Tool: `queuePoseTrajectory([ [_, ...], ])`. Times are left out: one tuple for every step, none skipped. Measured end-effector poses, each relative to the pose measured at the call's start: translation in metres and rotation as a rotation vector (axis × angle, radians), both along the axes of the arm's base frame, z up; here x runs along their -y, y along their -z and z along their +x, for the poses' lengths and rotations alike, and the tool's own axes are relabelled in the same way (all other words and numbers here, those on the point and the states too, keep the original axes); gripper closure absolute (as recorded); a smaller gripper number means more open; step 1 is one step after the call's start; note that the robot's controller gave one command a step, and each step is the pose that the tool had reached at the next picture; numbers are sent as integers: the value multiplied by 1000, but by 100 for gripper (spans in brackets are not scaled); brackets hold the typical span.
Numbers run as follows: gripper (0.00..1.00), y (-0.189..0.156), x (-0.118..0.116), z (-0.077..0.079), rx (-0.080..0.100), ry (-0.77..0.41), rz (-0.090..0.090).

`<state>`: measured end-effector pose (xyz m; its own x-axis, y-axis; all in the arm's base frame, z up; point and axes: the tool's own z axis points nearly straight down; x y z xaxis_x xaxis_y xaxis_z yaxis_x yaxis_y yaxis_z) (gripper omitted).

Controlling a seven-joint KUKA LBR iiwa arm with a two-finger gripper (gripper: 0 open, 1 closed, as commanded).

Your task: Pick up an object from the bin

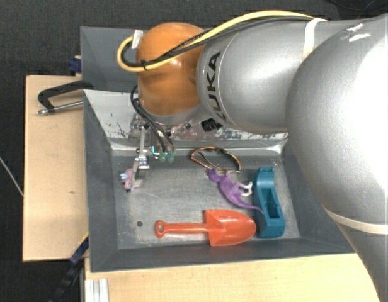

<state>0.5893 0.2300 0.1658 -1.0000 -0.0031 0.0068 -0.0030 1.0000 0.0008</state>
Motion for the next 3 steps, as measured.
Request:
queuePoseTrajectory([
  [0, -5, 1, 2, 8, 2, 2],
  [0, 50, -3, -3, 11, -125, 2],
  [0, 60, -2, -6, 9, -151, 2],
])
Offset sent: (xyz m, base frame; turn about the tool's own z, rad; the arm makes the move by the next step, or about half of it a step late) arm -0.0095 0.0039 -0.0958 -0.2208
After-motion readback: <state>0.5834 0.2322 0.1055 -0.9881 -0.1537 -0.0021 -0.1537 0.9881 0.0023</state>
